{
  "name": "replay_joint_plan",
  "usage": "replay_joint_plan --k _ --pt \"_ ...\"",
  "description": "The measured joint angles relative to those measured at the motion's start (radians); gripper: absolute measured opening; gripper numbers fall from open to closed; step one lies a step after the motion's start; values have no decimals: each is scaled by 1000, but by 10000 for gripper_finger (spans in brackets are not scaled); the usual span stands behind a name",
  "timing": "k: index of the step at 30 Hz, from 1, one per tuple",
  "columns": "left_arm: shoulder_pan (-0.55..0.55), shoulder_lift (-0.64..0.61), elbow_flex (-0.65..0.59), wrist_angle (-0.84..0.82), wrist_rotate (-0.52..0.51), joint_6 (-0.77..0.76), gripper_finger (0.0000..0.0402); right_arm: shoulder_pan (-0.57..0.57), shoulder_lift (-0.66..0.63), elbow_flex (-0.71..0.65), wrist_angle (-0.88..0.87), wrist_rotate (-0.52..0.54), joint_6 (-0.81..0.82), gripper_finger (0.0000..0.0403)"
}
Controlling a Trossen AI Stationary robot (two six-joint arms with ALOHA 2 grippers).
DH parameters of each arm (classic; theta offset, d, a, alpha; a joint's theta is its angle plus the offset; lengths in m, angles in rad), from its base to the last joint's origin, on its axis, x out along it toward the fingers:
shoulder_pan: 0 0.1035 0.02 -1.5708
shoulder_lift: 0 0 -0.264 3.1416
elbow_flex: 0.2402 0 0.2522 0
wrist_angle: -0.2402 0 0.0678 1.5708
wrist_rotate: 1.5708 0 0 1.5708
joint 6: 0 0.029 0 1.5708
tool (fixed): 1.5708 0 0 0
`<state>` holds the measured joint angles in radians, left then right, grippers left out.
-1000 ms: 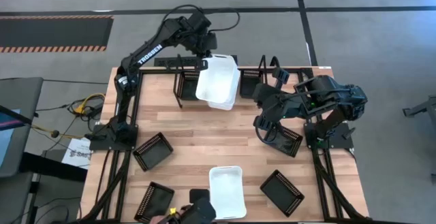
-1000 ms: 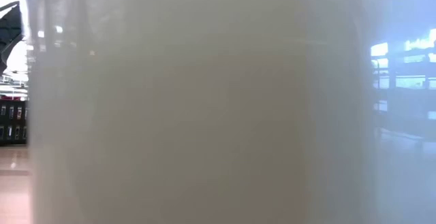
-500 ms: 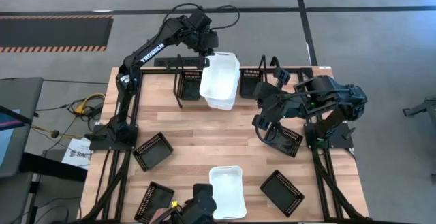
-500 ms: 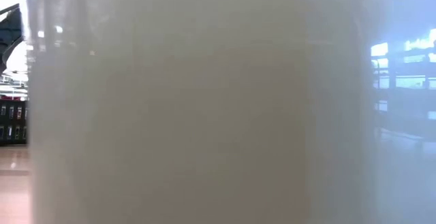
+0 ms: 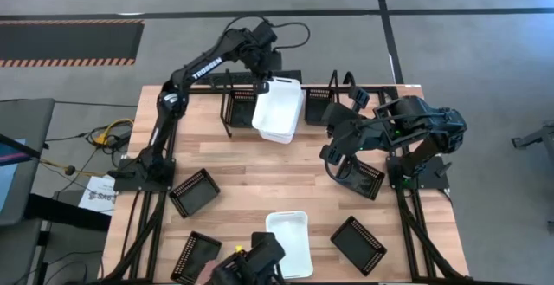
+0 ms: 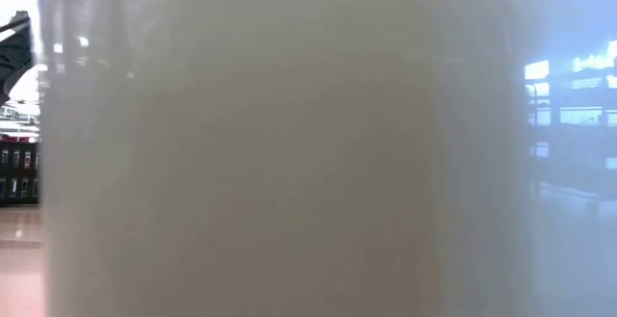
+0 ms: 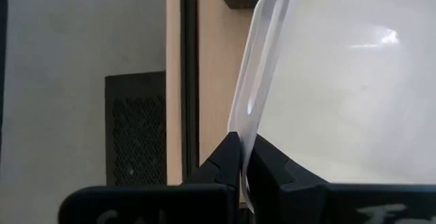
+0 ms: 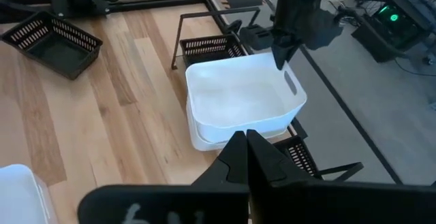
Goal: Stack baskets on shelf by color
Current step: Stack the top white bin on top of the white bin on the shelf
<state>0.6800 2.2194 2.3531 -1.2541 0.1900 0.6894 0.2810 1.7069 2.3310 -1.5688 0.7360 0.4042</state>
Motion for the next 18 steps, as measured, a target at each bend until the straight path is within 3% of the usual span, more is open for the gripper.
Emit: replay_joint_plan --k 18 --pt "6 58 0 -43 -16 21 0 0 0 0 -2 3 -1 5"
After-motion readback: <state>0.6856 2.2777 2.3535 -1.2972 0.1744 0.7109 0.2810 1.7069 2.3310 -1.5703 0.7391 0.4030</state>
